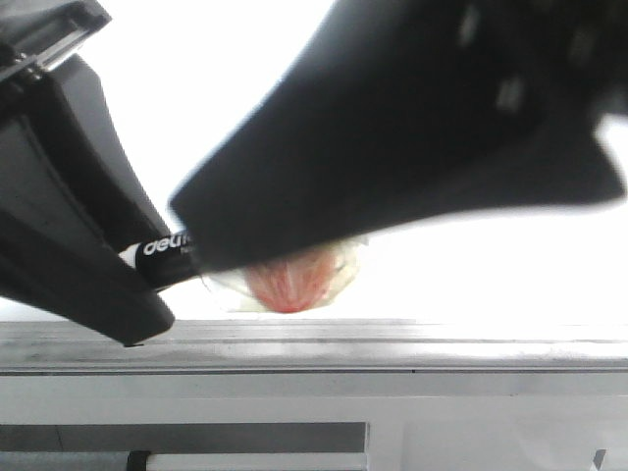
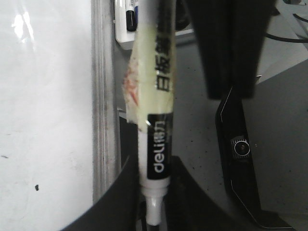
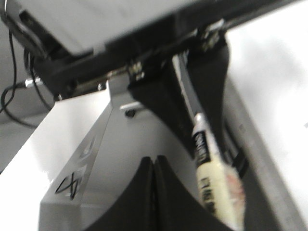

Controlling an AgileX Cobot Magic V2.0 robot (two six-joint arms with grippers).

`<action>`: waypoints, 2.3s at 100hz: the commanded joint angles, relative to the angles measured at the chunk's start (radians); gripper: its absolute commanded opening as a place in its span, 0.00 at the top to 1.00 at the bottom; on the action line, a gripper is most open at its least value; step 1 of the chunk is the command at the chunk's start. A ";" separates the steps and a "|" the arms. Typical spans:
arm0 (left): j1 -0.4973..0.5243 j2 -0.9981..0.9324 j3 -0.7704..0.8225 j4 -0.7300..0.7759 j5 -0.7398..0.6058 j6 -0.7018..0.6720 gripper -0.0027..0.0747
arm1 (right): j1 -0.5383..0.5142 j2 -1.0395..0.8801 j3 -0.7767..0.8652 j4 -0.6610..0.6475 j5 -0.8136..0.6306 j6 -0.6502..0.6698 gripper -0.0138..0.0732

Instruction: Write number 6 on whiteboard

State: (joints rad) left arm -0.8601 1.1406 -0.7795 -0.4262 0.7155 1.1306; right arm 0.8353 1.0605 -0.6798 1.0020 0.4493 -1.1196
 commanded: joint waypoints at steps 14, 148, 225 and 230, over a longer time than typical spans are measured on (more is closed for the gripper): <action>-0.001 -0.022 -0.032 -0.025 -0.035 -0.008 0.99 | 0.003 -0.068 -0.024 0.010 -0.148 -0.008 0.92; -0.001 -0.023 -0.032 0.064 -0.091 -0.065 0.99 | -0.149 -0.187 -0.024 -0.175 0.005 -0.006 0.48; -0.001 -0.023 -0.032 -0.050 -0.144 0.037 0.99 | -0.238 -0.088 -0.024 -0.157 0.071 -0.010 0.46; -0.001 -0.023 -0.032 -0.052 -0.142 0.041 0.99 | -0.228 -0.080 -0.024 -0.144 0.069 -0.015 0.46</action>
State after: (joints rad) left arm -0.8601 1.1406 -0.7811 -0.4355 0.6191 1.1603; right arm 0.5961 0.9740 -0.6784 0.8042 0.5640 -1.1196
